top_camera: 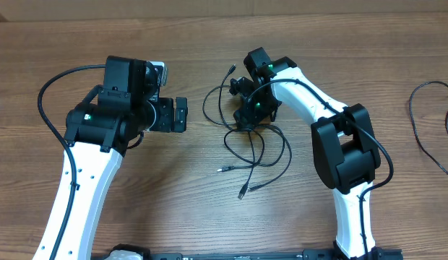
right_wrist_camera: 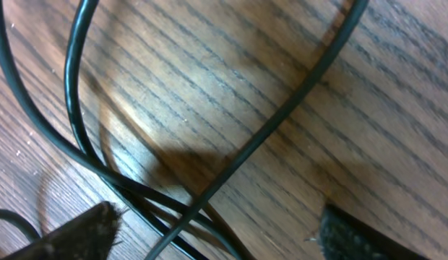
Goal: Untangle cables
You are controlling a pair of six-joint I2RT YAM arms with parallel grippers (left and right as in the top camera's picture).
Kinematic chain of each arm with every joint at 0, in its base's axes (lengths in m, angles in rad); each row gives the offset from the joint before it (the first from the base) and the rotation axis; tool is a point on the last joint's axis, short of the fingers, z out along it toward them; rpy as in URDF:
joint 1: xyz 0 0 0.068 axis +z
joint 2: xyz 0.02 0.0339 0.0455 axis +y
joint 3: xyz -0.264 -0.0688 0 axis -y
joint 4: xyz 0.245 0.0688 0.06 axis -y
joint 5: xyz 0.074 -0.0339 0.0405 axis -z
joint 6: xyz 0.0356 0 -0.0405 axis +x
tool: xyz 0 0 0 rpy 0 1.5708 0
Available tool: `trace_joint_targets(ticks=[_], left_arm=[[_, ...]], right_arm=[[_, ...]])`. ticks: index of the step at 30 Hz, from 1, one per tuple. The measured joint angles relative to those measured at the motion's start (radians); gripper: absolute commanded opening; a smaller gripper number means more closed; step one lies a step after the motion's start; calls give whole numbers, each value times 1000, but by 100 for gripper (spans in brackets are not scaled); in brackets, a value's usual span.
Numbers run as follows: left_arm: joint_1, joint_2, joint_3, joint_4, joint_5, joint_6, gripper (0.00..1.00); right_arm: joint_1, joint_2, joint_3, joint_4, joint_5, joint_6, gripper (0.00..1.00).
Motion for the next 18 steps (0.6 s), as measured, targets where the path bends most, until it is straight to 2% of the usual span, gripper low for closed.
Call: trace_joint_targets(ticks=[5,11,18], left_arm=[[0,0,0,0,0,0,100],[0,0,0,0,0,0,100],[0,0,0,0,0,0,100]], right_arm=[[8,4,0,-1,15,-2,79],[31,5,0,1,41,-2,79],[71,7,0,4,103,-2,69]])
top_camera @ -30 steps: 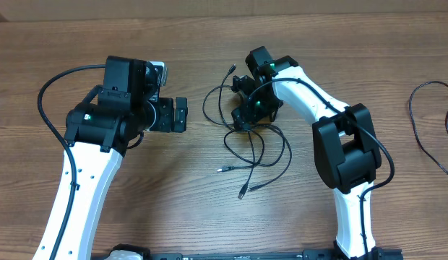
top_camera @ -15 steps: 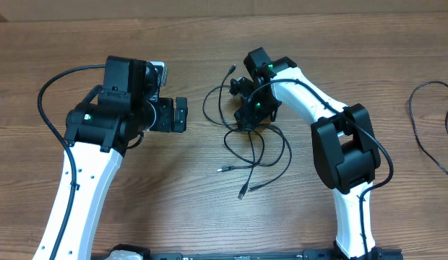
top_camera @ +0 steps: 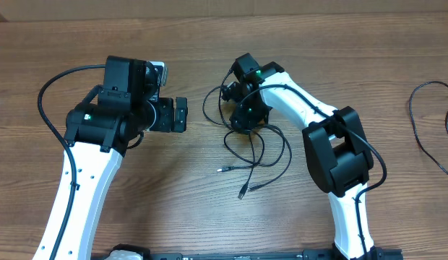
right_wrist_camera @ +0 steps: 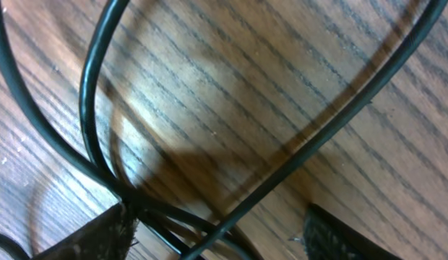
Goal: Untangle cables
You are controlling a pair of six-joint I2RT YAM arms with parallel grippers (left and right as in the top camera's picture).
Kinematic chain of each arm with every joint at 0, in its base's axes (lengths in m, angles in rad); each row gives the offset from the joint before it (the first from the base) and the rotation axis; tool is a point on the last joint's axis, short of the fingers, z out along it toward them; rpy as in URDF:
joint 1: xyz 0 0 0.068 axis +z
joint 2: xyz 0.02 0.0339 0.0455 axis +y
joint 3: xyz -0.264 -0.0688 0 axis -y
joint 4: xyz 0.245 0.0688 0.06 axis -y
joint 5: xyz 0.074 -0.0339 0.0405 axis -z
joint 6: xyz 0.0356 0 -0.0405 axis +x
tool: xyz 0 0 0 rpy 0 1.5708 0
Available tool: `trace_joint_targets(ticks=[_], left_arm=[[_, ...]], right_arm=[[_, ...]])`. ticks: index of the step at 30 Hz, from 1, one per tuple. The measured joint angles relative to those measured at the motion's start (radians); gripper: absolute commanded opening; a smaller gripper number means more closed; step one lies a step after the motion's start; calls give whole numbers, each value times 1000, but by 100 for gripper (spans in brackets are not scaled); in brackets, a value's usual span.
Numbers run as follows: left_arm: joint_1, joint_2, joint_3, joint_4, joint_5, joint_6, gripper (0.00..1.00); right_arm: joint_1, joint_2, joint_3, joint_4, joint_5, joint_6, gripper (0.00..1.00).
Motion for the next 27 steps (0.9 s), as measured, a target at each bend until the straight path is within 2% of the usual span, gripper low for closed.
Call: trace_joint_targets(ticks=[6,9,16,27], left_arm=[[0,0,0,0,0,0,100],[0,0,0,0,0,0,100],[0,0,0,0,0,0,100],[0,0,0,0,0,0,100]], right_arm=[[6,0,0,1,12,0,60],[7,0,0,2,14,2,60],[8,0,0,5,22,1,79],[6,1,0,53,-46,3,80]])
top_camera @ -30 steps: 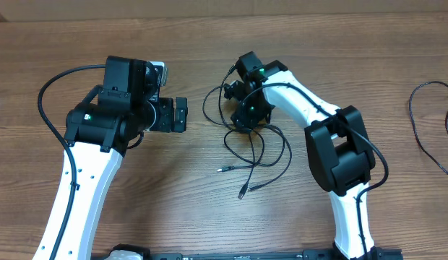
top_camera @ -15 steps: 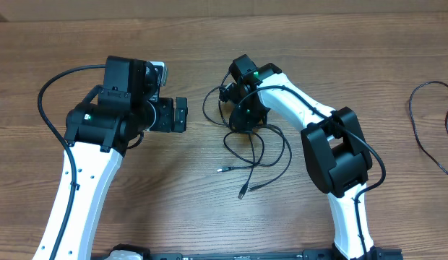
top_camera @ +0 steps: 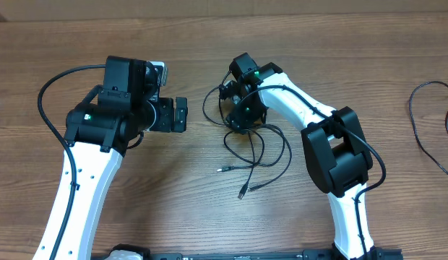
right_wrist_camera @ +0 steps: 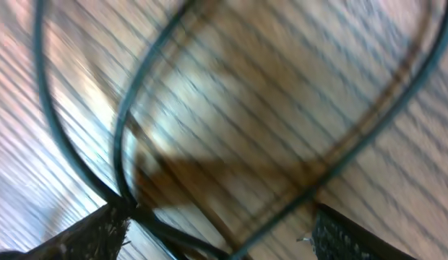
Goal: Untangle cables
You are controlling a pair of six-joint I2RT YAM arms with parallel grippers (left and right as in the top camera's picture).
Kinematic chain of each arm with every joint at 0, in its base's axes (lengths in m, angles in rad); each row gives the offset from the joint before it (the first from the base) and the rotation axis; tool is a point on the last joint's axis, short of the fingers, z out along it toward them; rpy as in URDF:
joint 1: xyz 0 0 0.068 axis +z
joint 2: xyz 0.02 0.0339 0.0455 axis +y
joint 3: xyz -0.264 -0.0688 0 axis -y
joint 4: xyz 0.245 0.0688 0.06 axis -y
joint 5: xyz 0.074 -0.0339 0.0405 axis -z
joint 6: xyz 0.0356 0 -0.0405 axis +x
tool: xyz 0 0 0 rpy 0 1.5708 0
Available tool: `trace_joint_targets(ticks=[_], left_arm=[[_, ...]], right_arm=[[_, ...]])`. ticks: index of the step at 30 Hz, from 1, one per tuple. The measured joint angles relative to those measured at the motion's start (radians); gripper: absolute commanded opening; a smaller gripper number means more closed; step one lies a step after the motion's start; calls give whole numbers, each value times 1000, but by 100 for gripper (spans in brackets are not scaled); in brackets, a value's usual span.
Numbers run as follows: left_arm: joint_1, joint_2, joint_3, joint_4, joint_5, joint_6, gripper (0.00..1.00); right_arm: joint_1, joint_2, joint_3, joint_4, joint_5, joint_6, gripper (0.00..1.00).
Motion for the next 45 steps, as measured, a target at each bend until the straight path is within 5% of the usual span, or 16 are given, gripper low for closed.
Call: trace_joint_targets(ticks=[16,36,45], left_arm=[[0,0,0,0,0,0,100],[0,0,0,0,0,0,100],[0,0,0,0,0,0,100]], right_arm=[[-20,4,0,36,-95,-3,74],[-54,7,0,35,32,-27,72],[-55,15,9,11,53,-40,53]])
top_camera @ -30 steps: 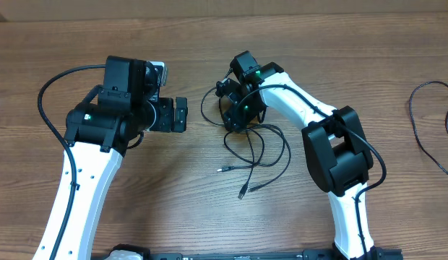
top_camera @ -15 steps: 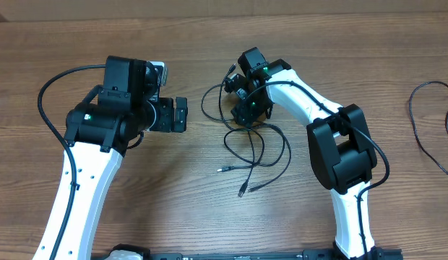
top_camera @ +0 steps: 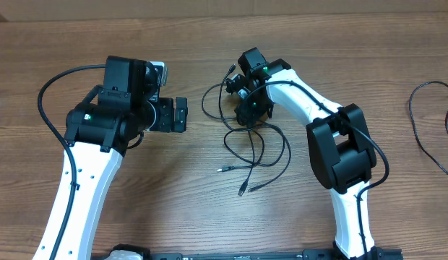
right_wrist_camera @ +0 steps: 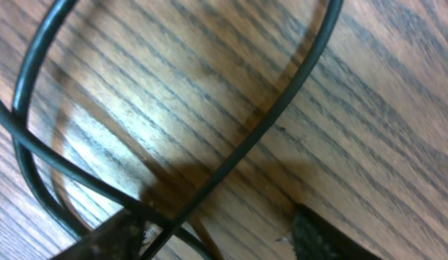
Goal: Untangle cables
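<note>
A tangle of thin black cables [top_camera: 254, 148] lies on the wooden table at centre, with loose plug ends toward the front. My right gripper [top_camera: 251, 110] is down on the tangle's upper part. In the right wrist view its two dark fingertips [right_wrist_camera: 108, 238] stand apart, so the right gripper [right_wrist_camera: 213, 235] is open. Black cable strands [right_wrist_camera: 274, 119] cross on the wood between the fingertips, one against the left tip. My left gripper [top_camera: 180, 114] hovers left of the tangle, apart from it, and looks open with nothing in it.
Another black cable [top_camera: 425, 123] loops along the table's right edge. The left arm's own cable [top_camera: 47, 108] arcs at the far left. Bare wood [top_camera: 173, 188] lies in front of the tangle.
My right gripper has shifted a little to the right over the tangle, and its view is sharp again. The strands between its tips lie differently. The left arm has not moved.
My right gripper stood open and low over the tangle's upper part. It then sat slightly further left with strands against its left tip, and stayed there with a blurred view. Now it is back to the right, open. The tangle's shape has barely changed.
</note>
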You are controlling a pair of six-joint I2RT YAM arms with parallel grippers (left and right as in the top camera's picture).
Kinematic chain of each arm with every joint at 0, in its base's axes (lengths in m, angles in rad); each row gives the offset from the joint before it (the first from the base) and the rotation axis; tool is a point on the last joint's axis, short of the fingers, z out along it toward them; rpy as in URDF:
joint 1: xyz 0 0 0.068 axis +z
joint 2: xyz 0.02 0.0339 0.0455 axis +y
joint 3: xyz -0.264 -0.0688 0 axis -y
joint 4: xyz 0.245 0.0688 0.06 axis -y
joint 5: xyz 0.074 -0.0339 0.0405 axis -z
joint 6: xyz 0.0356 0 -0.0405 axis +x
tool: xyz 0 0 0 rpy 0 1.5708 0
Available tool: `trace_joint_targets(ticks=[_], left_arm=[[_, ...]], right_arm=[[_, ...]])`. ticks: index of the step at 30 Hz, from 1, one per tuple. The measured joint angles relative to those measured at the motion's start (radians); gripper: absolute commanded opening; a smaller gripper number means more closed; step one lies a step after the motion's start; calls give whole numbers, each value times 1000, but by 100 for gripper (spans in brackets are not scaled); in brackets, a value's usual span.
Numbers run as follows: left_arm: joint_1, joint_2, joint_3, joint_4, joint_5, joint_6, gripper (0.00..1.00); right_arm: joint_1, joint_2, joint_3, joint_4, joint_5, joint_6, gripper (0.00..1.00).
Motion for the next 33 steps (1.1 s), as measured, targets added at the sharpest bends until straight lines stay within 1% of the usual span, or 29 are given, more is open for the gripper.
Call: trace_joint_targets(ticks=[7,8,10,14,22,26,33], left_arm=[[0,0,0,0,0,0,99],[0,0,0,0,0,0,100],[0,0,0,0,0,0,100],[0,0,0,0,0,0,100],[0,0,0,0,0,0,100],[0,0,0,0,0,0,100],[0,0,0,0,0,0,99]], right_arm=[[-4,5,8,-21,9,-2,27],[-5,5,8,-23,8,0,22],[-5,6,8,-27,9,7,18],[-5,7,11,-36,4,13,4],[-5,9,18,-62,-7,31,4],[-5,22,47,-155,-5,38,4],[-23,72,165,-308,7,62,4]])
